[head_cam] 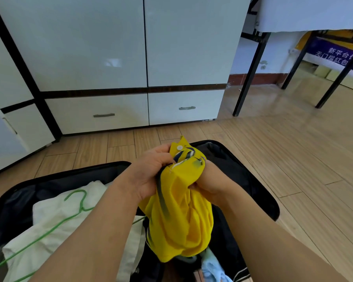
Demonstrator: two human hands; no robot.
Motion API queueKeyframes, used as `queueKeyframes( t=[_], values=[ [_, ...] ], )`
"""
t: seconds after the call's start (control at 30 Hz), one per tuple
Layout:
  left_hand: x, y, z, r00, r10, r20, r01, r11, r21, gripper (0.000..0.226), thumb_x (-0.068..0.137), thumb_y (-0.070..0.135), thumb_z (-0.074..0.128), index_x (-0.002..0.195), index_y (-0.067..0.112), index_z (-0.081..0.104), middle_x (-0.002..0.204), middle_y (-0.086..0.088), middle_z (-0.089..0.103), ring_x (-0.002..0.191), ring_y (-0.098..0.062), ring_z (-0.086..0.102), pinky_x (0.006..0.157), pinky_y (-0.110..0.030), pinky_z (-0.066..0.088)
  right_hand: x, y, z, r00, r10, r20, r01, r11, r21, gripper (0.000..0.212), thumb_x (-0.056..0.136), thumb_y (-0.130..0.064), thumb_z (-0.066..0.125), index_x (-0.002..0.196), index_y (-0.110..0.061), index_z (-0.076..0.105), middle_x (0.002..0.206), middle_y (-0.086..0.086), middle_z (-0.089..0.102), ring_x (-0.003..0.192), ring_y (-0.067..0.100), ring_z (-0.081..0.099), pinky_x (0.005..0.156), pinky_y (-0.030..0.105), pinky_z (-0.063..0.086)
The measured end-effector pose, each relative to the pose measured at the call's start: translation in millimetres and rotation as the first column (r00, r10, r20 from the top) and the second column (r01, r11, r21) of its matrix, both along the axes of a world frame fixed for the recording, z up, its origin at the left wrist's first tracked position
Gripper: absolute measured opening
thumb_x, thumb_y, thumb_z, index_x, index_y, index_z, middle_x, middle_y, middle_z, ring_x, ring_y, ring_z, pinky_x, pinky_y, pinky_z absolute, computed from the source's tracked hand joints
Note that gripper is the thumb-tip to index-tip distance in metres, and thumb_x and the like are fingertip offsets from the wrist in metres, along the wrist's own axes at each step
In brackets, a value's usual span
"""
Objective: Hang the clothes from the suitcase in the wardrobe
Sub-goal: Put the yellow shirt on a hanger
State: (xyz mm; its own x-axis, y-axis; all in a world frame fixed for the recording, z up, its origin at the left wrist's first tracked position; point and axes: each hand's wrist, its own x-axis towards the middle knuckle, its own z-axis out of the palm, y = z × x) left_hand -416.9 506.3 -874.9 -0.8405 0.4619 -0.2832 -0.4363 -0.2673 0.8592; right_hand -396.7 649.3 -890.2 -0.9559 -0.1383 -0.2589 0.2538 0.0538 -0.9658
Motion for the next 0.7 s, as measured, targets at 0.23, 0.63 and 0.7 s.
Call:
queueKeyframes(
  t=[0.23, 0.63, 0.7],
  values=[
    [2.6, -1.7, 13.4, 0.988, -0.094, -0.123, 0.096, 0.995, 0.006, 0.050, 0.074, 0.012, 0.064, 0.124, 0.010, 0.060, 0.116, -0.020, 0.066, 0.094, -0.030, 0.065, 0.079, -0.040, 0.056, -1.4, -1.4, -15.7, 0.975, 0.008, 0.220, -0.025, 0.997, 0.076, 0.040, 0.100, -0.015, 0.048, 0.140, -0.009, 0.043, 0.134, 0.016, 0.052, 0.112, 0.029, 0.055, 0.098, 0.047, 0.045],
    [-30.9, -51.1, -41.8, 0.827, 0.546, -0.130, -0.549, 0.737, -0.395, 0.048, 0.088, -0.005, 0.057, 0.133, 0.011, 0.053, 0.098, -0.009, 0.064, 0.093, -0.027, 0.061, 0.079, -0.038, 0.052, -12.4, 27.4, 3.9, 0.923, -0.375, -0.082, 0.380, 0.864, 0.331, 0.012, 0.088, -0.009, 0.056, 0.088, -0.010, 0.068, 0.081, 0.010, 0.067, 0.081, 0.029, 0.062, 0.074, 0.040, 0.052],
    [-35.0, -61.9, -54.7, 0.803, 0.587, -0.101, -0.565, 0.699, -0.437, 0.047, 0.087, -0.005, 0.055, 0.132, 0.011, 0.054, 0.108, -0.015, 0.065, 0.093, -0.030, 0.063, 0.074, -0.038, 0.053, -14.3, 37.5, 21.2, 0.841, -0.511, -0.180, 0.541, 0.781, 0.310, 0.011, 0.090, -0.010, 0.054, 0.087, -0.017, 0.062, 0.072, 0.003, 0.059, 0.072, 0.023, 0.056, 0.060, 0.032, 0.047]
  ],
)
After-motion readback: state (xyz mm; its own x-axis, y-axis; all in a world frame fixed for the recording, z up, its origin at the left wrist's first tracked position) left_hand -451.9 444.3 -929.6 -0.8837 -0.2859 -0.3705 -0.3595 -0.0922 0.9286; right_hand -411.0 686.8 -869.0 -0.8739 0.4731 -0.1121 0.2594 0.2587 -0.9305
